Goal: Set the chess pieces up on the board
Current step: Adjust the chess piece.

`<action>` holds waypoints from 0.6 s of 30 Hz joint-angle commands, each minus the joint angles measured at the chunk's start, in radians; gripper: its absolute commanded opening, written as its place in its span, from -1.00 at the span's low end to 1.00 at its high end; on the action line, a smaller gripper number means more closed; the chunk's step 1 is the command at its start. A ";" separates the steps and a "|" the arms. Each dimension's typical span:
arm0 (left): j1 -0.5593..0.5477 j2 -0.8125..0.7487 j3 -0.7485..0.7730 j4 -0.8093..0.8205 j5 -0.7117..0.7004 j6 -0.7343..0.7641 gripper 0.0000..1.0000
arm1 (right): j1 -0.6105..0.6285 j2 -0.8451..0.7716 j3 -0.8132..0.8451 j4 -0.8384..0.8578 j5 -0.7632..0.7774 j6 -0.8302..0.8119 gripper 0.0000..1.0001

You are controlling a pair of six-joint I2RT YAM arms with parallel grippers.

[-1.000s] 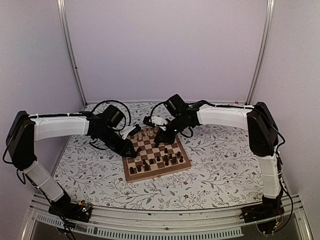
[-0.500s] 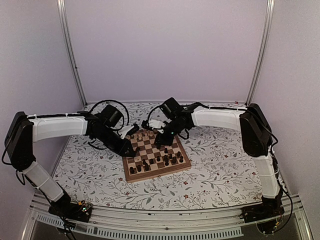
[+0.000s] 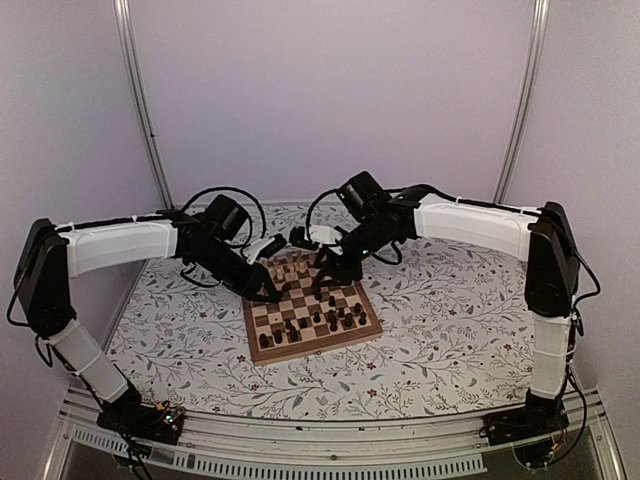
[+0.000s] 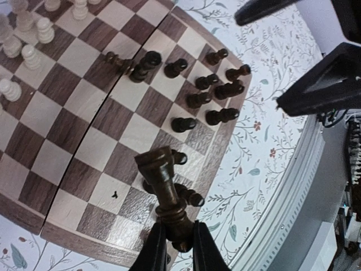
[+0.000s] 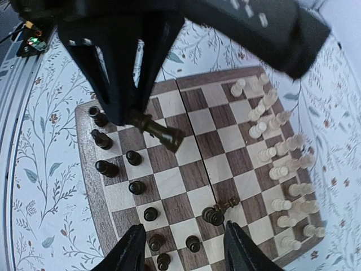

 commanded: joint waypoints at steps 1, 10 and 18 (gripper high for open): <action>0.012 0.031 0.052 -0.020 0.167 0.020 -1.00 | 0.029 -0.109 -0.039 -0.017 -0.026 -0.203 0.01; 0.012 0.049 0.082 -0.045 0.329 0.025 -0.97 | 0.125 -0.103 -0.033 -0.007 0.123 -0.308 0.03; 0.012 0.031 0.069 -0.042 0.400 0.025 -0.98 | 0.175 -0.074 -0.038 0.013 0.197 -0.344 0.02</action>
